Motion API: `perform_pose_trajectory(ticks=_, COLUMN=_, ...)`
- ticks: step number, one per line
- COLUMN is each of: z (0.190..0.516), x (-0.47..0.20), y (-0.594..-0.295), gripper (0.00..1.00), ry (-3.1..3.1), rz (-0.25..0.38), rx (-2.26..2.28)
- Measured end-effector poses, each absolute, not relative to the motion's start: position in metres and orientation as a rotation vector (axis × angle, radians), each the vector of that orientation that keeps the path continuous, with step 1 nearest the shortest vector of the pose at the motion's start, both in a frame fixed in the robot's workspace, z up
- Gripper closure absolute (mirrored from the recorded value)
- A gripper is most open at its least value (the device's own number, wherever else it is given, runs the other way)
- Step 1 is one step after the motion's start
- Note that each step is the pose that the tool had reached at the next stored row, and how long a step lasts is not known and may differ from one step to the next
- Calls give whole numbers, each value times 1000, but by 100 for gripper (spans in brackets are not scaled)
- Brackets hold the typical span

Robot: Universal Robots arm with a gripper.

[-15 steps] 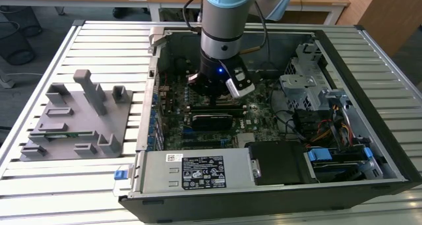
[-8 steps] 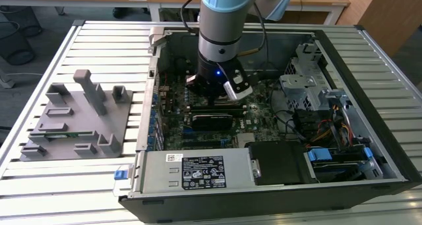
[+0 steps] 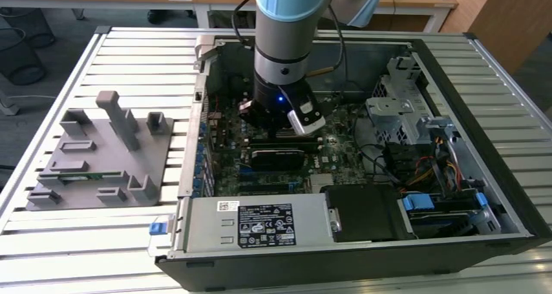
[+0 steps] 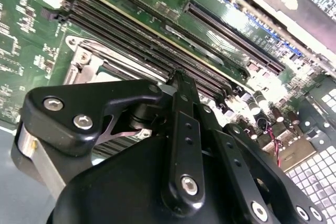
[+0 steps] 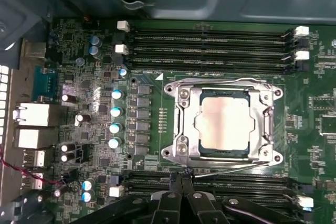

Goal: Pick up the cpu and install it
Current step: 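Install the second cpu locking lever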

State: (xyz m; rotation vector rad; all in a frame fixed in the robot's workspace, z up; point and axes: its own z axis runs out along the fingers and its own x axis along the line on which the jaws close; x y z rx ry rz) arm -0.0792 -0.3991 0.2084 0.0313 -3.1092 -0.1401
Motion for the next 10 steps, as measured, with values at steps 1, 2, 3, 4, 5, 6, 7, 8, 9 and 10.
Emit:
perform_pose_trajectory(ticks=1, z=208, x=-80, y=-399, gripper=89, ry=-3109, rz=-141, rx=31)
perform_pose_trajectory(ticks=2, z=207, x=-81, y=-399, gripper=89, ry=-3109, rz=-142, rx=31)
perform_pose_trajectory(ticks=3, z=205, x=-82, y=-399, gripper=89, ry=-3109, rz=-143, rx=31)
perform_pose_trajectory(ticks=4, z=205, x=-83, y=-399, gripper=89, ry=-3109, rz=-146, rx=31)
perform_pose_trajectory(ticks=5, z=204, x=-83, y=-399, gripper=89, ry=-3109, rz=-150, rx=32)
perform_pose_trajectory(ticks=6, z=203, x=-83, y=-399, gripper=89, ry=-3108, rz=-155, rx=32)
perform_pose_trajectory(ticks=7, z=202, x=-83, y=-399, gripper=89, ry=-3108, rz=-160, rx=32)
perform_pose_trajectory(ticks=8, z=202, x=-83, y=-399, gripper=89, ry=-3108, rz=-165, rx=32)
perform_pose_trajectory(ticks=9, z=202, x=-83, y=-399, gripper=89, ry=-3108, rz=-171, rx=32)
perform_pose_trajectory(ticks=10, z=201, x=-84, y=-399, gripper=89, ry=-3107, rz=-179, rx=32)
